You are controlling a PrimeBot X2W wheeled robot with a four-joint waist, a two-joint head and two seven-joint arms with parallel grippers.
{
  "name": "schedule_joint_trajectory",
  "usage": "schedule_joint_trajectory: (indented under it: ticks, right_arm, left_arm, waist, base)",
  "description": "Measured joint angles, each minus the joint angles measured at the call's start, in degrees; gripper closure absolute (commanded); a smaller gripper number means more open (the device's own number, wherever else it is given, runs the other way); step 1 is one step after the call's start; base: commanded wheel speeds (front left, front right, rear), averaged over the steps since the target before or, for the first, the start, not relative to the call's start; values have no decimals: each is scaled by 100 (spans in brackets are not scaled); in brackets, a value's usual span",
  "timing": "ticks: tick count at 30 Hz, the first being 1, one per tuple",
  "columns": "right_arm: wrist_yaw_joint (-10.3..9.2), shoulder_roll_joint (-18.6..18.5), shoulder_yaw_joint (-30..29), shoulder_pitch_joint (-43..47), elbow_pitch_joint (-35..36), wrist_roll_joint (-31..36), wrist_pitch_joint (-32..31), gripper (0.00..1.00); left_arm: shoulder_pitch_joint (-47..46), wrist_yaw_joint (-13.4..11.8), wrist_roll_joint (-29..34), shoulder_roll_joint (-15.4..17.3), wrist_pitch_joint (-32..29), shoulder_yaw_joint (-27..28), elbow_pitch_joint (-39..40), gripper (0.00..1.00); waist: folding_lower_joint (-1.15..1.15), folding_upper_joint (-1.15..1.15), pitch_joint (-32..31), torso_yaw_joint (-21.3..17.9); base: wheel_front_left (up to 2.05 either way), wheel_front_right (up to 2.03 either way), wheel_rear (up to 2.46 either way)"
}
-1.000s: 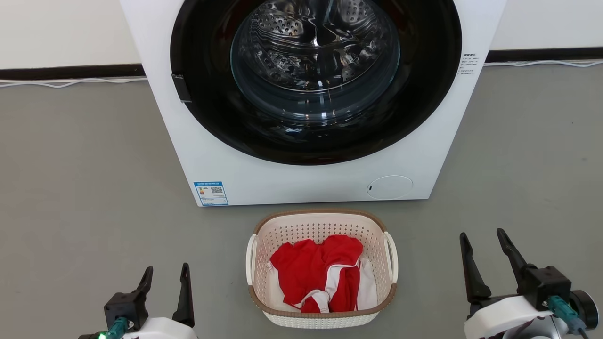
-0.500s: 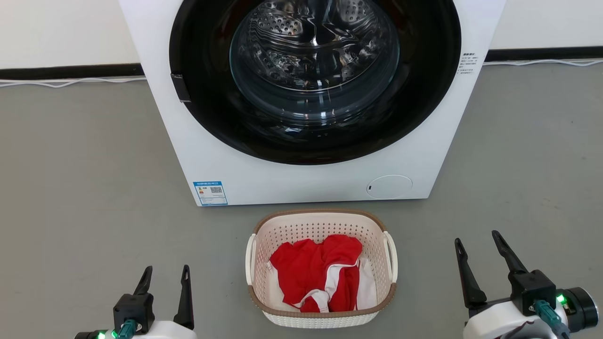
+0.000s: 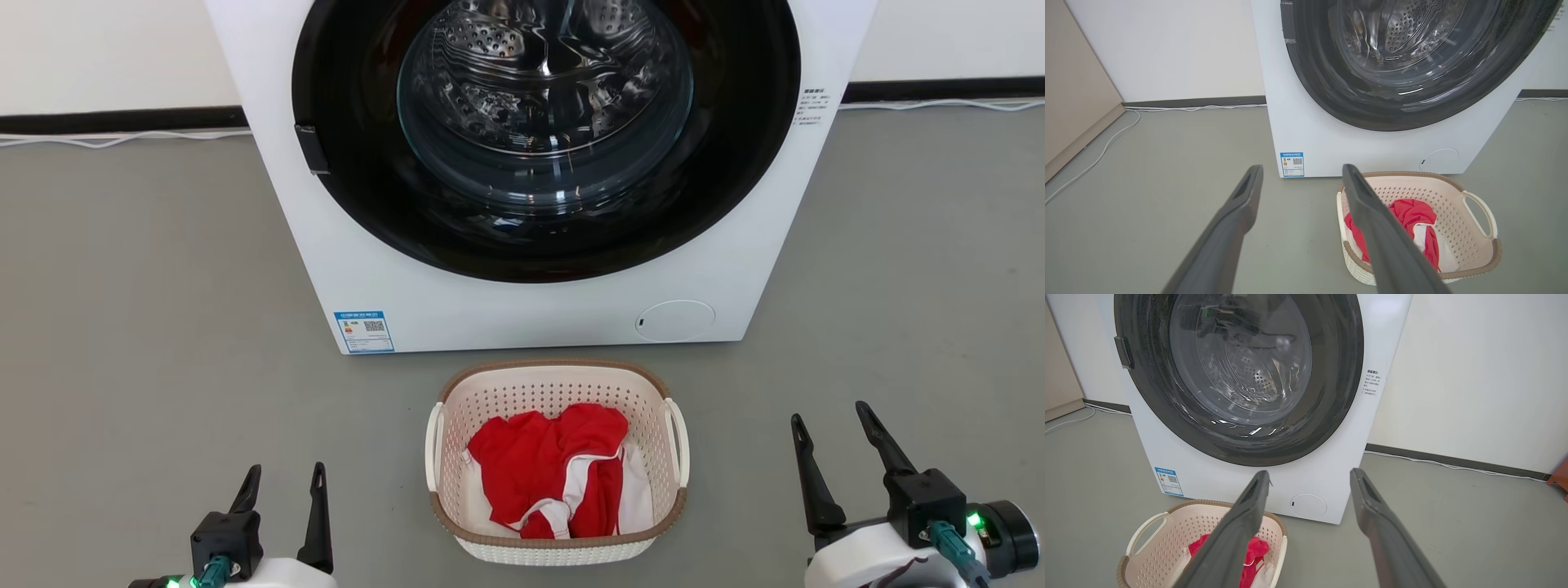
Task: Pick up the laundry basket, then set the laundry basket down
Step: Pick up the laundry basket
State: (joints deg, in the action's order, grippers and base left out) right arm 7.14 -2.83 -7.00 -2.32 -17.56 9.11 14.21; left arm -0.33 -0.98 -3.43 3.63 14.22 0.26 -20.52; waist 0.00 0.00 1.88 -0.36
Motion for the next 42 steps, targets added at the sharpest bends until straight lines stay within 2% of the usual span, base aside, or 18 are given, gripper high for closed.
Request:
schedule_joint_trajectory:
  ticks: [14, 27, 34, 42]
  right_arm:
    - [0, 9, -21, -108, -37, 1, 0, 0]
    - [0, 3, -12, -1530, -433, 15, 11, 0]
    - [0, -13, -163, -2388, -1055, 143, 18, 0]
    - [0, -53, -314, -3265, -2274, 444, 19, 0]
  left_arm:
    - [-261, 110, 5, -36, 0, 25, 7, 0]
    - [-1774, 321, 98, -125, 44, -265, -480, 0]
    - [-2741, 444, -12, -154, 48, -396, -1144, 0]
    - [-3724, 511, -254, -183, 48, -667, -2029, 0]
  waist:
    - [0, 0, 479, 25]
    - [0, 0, 1918, 85]
    - [0, 0, 2760, 167]
    - [0, 0, 3616, 283]
  base:
    - [0, 0, 0]
    - [0, 0, 0]
    - [0, 0, 0]
    - [0, 0, 0]
